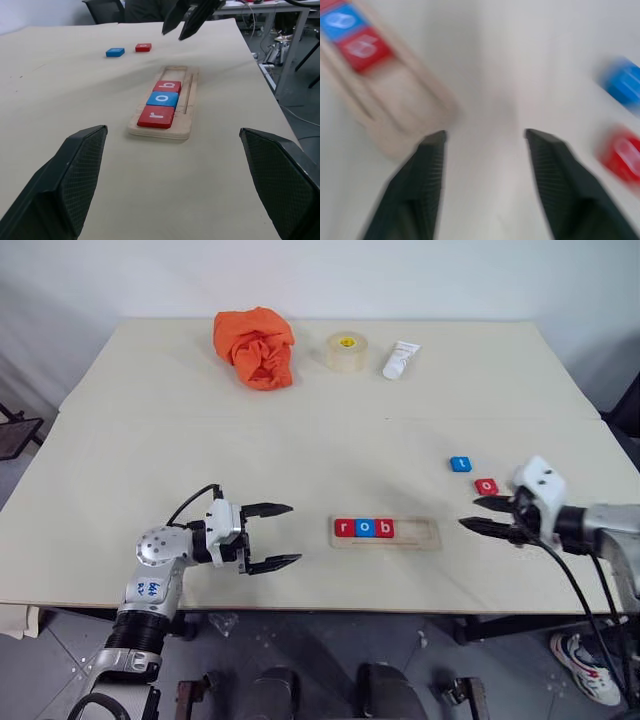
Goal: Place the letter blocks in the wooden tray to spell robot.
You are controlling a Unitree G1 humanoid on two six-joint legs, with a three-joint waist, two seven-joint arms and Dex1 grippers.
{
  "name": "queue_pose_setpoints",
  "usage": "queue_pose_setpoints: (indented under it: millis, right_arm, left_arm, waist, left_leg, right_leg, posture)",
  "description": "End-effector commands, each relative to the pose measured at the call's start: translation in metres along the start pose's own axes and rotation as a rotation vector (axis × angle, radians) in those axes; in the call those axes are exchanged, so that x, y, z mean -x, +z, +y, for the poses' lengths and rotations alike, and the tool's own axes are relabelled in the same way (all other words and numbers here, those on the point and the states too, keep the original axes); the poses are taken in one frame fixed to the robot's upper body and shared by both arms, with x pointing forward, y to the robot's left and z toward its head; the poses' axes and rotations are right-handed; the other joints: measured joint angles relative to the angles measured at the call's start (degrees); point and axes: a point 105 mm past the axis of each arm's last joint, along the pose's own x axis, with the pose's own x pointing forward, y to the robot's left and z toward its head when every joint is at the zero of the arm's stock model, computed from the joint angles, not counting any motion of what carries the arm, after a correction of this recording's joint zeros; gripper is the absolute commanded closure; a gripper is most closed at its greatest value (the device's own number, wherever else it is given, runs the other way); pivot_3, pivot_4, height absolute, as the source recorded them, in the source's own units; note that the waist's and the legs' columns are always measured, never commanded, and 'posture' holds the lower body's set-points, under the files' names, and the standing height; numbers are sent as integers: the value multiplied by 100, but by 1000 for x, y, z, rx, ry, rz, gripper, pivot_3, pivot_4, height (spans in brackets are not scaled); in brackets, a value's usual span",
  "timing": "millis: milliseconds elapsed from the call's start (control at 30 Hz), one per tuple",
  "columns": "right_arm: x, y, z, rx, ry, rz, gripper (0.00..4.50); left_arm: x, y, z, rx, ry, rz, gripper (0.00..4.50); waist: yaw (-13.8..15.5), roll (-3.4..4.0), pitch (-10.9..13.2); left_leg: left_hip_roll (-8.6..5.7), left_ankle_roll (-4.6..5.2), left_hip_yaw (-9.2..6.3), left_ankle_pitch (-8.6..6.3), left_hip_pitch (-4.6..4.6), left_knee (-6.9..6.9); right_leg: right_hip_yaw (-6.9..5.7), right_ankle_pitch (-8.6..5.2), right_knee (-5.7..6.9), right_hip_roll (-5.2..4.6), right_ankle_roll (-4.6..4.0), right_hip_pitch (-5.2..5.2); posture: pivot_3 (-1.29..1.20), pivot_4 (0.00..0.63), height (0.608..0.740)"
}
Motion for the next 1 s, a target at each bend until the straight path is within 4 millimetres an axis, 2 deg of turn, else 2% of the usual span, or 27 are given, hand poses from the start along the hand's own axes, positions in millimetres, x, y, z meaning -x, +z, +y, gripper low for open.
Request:
queue_pose_setpoints:
  millis: [33,67,100,167,333,467,567,833,900,1000]
  right_arm:
    - [31,7,-14,-10,-119,-81,435]
    - [37,3,-17,-25,-145,-86,82]
    - [44,-2,-20,-37,-172,-88,33]
    - [55,-11,-23,-61,-220,-98,33]
    - [77,-19,-22,-104,-269,-143,33]
    - [82,-25,-22,-134,-297,-129,33]
    - [79,-25,-20,-147,-300,-129,33]
    - [55,-14,-21,-165,-265,-153,33]
    - [46,-10,-26,-176,-273,-159,33]
    - [19,-1,-35,-192,-277,-171,33]
  left_arm:
    - [-1,6,6,-29,-4,-15,0]
    - [-1,6,7,-30,-8,-15,0]
    - [-2,6,7,-30,-11,-16,0]
    - [-3,7,9,-31,-20,-19,0]
    - [-3,7,11,-33,-33,-17,0]
    - [-2,7,13,-33,-41,-17,0]
    - [-2,7,13,-32,-48,-18,0]
    - [0,10,10,-44,-40,-19,0]
    - [1,10,8,-45,-33,-19,0]
    - [3,9,3,-43,-18,-19,0]
  waist:
    - [7,0,0]
    - [12,0,0]
    - [14,0,0]
    - [18,0,0]
    - [7,0,0]
    - [1,0,0]
    - [6,0,0]
    - [-2,0,0]
    - [-6,0,0]
    - [-49,0,0]
  left_leg:
    - [1,0,-1,0,2,1]
    - [1,0,1,0,3,2]
    - [0,1,1,1,2,2]
    - [-1,1,2,1,3,2]
    - [-1,2,4,1,5,1]
    - [0,3,8,1,8,2]
    - [0,3,9,2,9,2]
    - [1,3,9,3,9,2]
    - [2,3,9,3,10,2]
    - [2,3,9,3,11,3]
  right_leg:
    - [-1,0,1,2,0,1]
    - [1,0,2,4,0,2]
    - [0,0,3,3,0,2]
    - [0,0,4,3,1,3]
    - [3,1,4,6,2,4]
    - [7,1,4,7,2,6]
    - [9,1,4,6,2,7]
    - [11,1,3,4,2,6]
    - [11,1,4,4,2,6]
    - [13,1,3,-1,1,7]
  posture:
    - [0,150,740]
    - [0,150,740]
    - [0,150,740]
    - [0,150,740]
    - [0,150,740]
    - [0,150,740]
    - [0,150,740]
    - [0,150,740]
    - [0,150,740]
    - [0,150,740]
